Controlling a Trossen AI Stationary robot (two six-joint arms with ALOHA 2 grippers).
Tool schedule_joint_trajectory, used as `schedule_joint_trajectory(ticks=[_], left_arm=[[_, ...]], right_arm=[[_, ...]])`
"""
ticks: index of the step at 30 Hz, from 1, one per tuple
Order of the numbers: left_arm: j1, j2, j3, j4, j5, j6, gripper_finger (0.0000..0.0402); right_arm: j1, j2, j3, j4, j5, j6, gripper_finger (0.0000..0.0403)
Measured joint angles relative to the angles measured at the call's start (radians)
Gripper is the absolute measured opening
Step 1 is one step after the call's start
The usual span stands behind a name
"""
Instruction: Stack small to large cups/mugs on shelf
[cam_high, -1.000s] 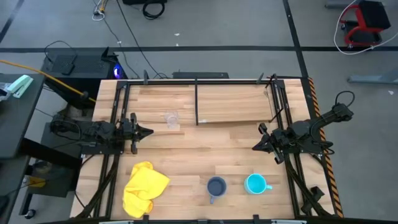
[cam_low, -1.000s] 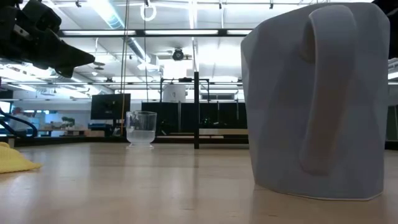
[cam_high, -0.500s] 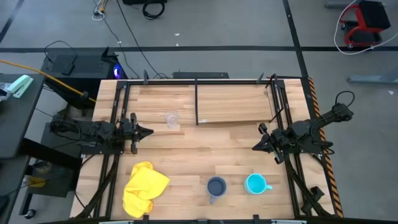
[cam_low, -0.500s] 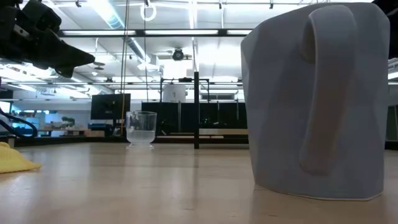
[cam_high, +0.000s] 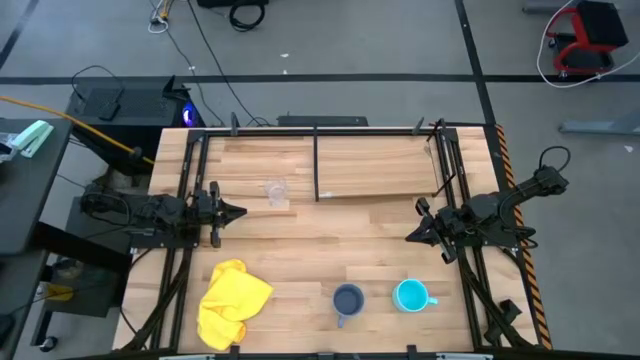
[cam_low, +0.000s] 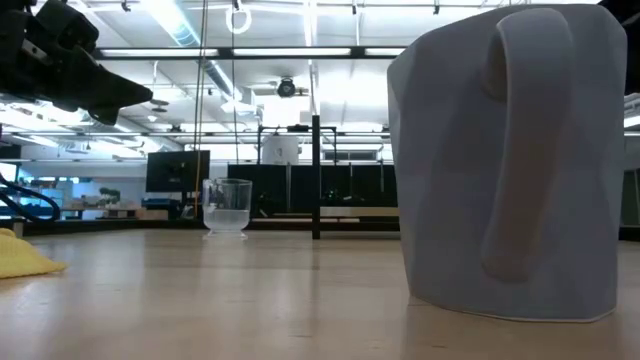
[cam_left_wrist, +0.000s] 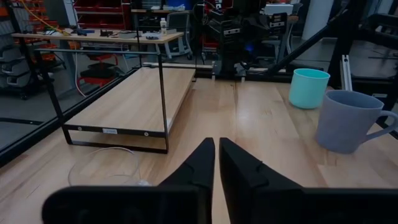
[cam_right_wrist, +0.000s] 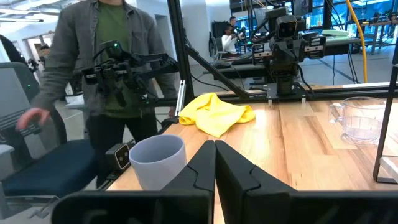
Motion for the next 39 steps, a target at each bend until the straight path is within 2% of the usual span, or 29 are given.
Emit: schedule_joint_trajectory(ticks=[18, 29, 39], left_arm=[[0.000, 0.000, 0.000, 0.000, 0.000, 0.000, 0.0036], [0.000, 0.000, 0.000, 0.000, 0.000, 0.000, 0.0025], [0.000, 0.000, 0.000, 0.000, 0.000, 0.000, 0.0036]], right_arm=[[0.000, 0.000, 0.000, 0.000, 0.000, 0.000, 0.0016], [0.000, 0.000, 0.000, 0.000, 0.000, 0.000, 0.0016], [0.000, 0.000, 0.000, 0.000, 0.000, 0.000, 0.0016]])
